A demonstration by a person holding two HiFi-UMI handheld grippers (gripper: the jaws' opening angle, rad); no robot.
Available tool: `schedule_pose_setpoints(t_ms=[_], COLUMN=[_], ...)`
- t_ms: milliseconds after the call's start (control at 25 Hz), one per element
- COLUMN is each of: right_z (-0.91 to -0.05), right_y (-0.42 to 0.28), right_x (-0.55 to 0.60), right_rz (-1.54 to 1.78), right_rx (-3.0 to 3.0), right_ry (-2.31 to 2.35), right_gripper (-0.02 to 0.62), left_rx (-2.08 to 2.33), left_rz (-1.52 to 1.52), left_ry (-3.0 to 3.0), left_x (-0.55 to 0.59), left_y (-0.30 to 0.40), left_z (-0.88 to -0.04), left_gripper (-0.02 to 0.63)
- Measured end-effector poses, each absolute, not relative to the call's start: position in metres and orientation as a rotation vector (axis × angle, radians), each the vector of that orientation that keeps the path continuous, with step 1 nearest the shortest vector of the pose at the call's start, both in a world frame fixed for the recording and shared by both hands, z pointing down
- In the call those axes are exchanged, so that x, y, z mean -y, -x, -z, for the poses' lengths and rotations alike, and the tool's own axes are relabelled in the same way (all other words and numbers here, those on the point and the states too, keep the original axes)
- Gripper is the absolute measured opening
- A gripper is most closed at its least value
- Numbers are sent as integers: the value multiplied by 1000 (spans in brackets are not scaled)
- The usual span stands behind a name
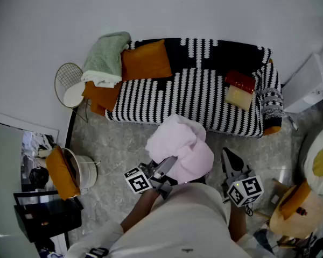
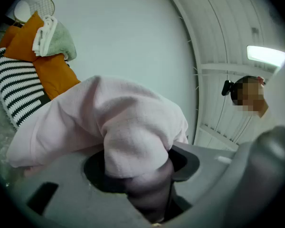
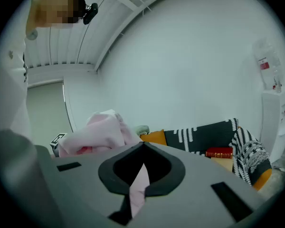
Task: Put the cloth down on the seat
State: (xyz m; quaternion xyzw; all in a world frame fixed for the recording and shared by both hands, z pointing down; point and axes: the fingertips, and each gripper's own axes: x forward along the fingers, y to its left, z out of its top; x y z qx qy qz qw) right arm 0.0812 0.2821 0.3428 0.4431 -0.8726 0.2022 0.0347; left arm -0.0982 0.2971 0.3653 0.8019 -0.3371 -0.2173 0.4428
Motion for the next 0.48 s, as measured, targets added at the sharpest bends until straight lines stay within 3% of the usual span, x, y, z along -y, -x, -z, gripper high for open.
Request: schedule_pose_setpoints(t_ms=[480], right_z=[-348], right_y=[-107], right_x=[-294], right_rz=[-656], right_rx=[2704], right_ry=[-1357], right_gripper=[6], left_rx=[843], left_rz=[590], left_ry=[-1950], left_x=[-310], left_y=[73], left_z=[-367], left_gripper=[210])
